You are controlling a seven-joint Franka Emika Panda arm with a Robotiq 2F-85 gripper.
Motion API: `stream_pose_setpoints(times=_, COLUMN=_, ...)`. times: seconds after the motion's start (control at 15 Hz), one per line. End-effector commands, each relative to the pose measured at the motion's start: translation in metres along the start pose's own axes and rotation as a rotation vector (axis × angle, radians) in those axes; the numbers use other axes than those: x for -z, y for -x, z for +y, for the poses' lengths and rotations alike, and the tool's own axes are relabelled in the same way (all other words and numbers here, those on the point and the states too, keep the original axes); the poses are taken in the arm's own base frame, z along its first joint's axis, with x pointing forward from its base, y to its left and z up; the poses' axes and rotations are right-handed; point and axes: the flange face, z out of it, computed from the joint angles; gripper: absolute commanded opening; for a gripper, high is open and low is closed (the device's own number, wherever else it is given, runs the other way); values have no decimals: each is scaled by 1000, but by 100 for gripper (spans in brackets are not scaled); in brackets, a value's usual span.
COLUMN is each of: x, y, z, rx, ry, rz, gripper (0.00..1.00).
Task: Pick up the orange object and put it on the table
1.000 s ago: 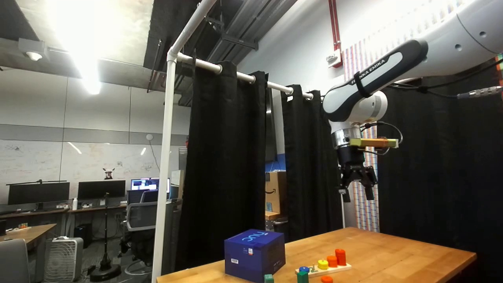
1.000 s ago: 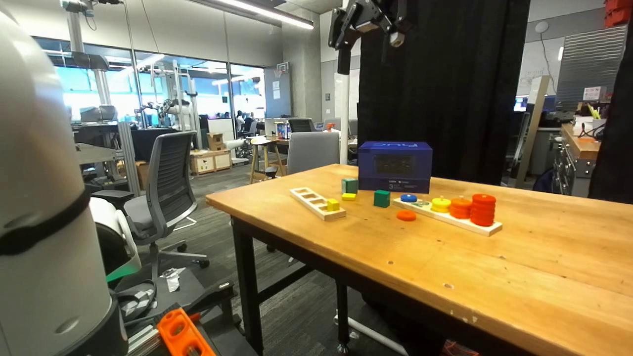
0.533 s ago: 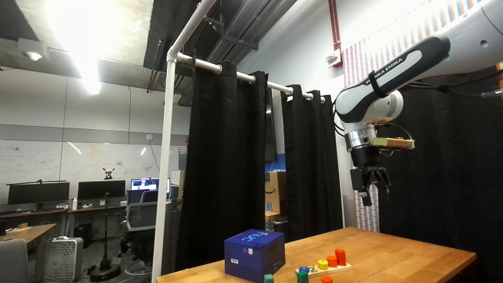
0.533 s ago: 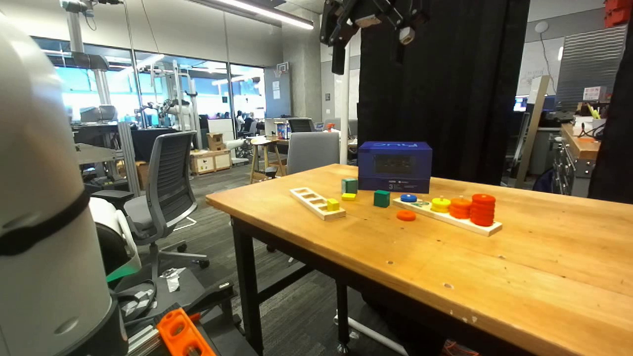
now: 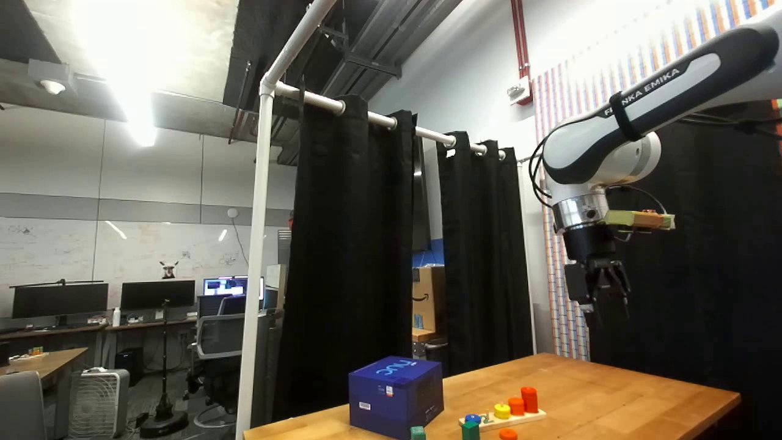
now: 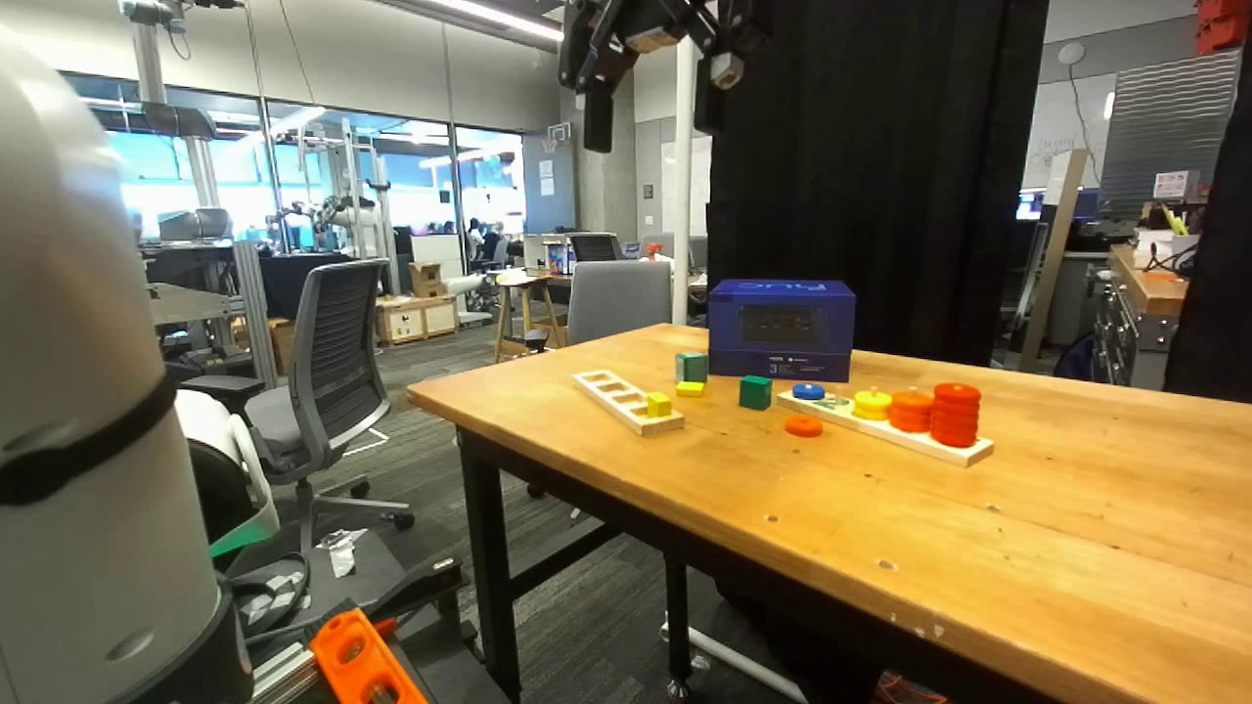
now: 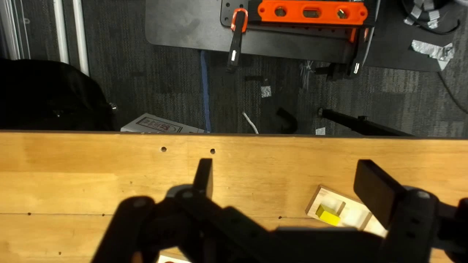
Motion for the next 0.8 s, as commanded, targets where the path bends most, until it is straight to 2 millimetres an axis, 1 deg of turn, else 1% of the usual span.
stream_pose_setpoints(times=0.0, x=0, y=5, z=-2, rx=-3, ry=2, rz=5, gripper=100)
stream_pose_setpoints(times=0.2, x=0, y=13, z=-5, rx=-6, ry=5, rz=16, gripper=100)
stream_pose_setpoints(times=0.73, x=-2, y=13, z=-6, rx=-7, ry=5, rz=13, gripper=100)
